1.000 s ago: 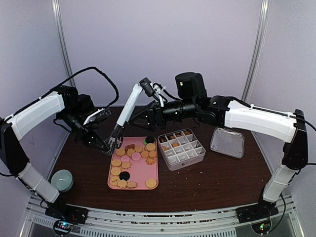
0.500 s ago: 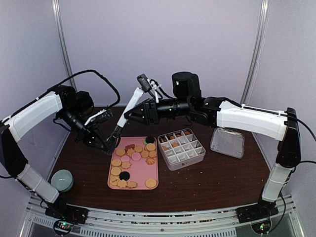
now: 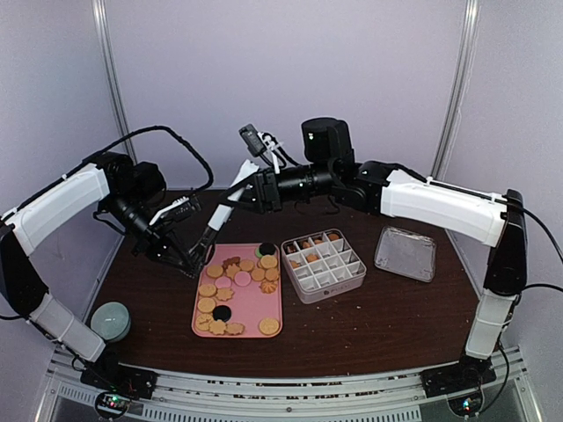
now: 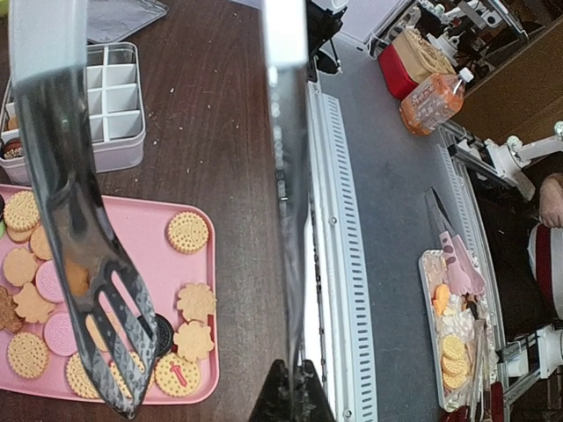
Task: Pack the cookies
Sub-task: Pass from the left arm to the right, then pick up the fake cookies from the plate.
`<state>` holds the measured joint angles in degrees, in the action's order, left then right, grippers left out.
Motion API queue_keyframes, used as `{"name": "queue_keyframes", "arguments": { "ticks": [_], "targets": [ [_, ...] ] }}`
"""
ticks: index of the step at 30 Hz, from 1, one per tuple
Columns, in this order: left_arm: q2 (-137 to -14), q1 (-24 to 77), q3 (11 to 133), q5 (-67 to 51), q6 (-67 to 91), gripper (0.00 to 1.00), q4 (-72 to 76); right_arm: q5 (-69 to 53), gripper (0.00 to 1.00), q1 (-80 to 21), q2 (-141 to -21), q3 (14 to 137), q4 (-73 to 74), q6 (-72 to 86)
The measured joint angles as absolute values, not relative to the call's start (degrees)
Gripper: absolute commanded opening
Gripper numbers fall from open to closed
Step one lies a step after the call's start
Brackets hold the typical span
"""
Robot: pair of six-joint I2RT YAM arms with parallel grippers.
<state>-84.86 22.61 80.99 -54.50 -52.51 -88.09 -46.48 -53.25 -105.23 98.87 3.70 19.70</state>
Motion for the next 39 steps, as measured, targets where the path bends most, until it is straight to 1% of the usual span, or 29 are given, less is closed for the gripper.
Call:
{"name": "queue_keyframes", "arguments": {
  "ticks": [4,6,8,9,10,11,12,13,16,21,24,26,29,30,34,39],
  "targets": [
    [-84.86,22.61,80.99,-53.69,-52.60,0.00,-88.23,-47.22,0.31,-53.39,-105.36,98.87,4.25,19.53],
    [-84.86,22.61,80.97,-53.36,-52.60,0.08,-88.12,-47.57,0.27,-53.47,-105.36,98.80,4.29,19.81],
    [-84.86,22.61,80.97,-52.75,-52.53,0.26,-87.92,-47.51,0.22,-53.63,-105.32,98.19,3.55,19.99],
    [-84.86,22.61,80.97,-52.60,-52.29,0.33,-87.61,-47.31,0.18,-53.71,-105.21,97.56,2.90,20.25],
    [-84.82,22.61,80.97,-52.38,-51.94,0.38,-87.05,-46.44,0.16,-53.78,-105.01,96.66,2.46,20.27],
    [-84.73,22.61,80.95,-51.68,-50.39,0.44,-86.28,-45.50,0.15,-53.80,-104.75,95.64,1.98,20.34],
    [-84.58,22.61,80.90,-51.03,-49.39,0.52,-85.19,-44.05,0.15,-54.00,-104.36,94.26,1.76,20.40],
    [-84.25,22.63,80.84,-49.91,-47.68,0.58,-83.42,-42.92,0.15,-54.02,-104.07,93.21,1.80,20.36],
    [-82.74,22.61,80.18,-45.91,-43.18,0.70,-78.78,-37.12,0.14,-54.39,-102.85,89.41,2.24,19.86],
    [-80.27,22.37,77.93,-36.91,-35.73,0.75,-71.55,-25.19,0.14,-55.37,-99.83,83.05,2.90,17.65],
    [-78.98,21.39,76.55,-30.81,-32.34,0.76,-68.34,-15.55,0.13,-57.01,-98.10,79.57,3.27,15.38],
    [-78.22,19.97,76.38,-26.79,-30.48,0.82,-66.54,-9.30,0.13,-58.65,-97.76,78.43,3.36,14.09],
    [-76.99,16.47,76.34,-21.96,-27.88,0.95,-63.90,-0.73,0.13,-61.52,-97.73,77.52,3.38,12.40],
    [-76.58,15.18,76.34,-20.16,-26.76,0.97,-63.05,2.52,0.13,-62.61,-97.73,77.12,3.22,11.90],
    [-75.07,11.07,75.94,-15.55,-24.45,0.98,-60.84,10.28,0.13,-65.71,-97.73,75.33,2.44,11.00],
    [-74.15,8.64,74.35,-13.58,-22.52,0.98,-59.29,16.40,0.14,-68.27,-97.76,73.97,1.69,10.72]
  ]
}}
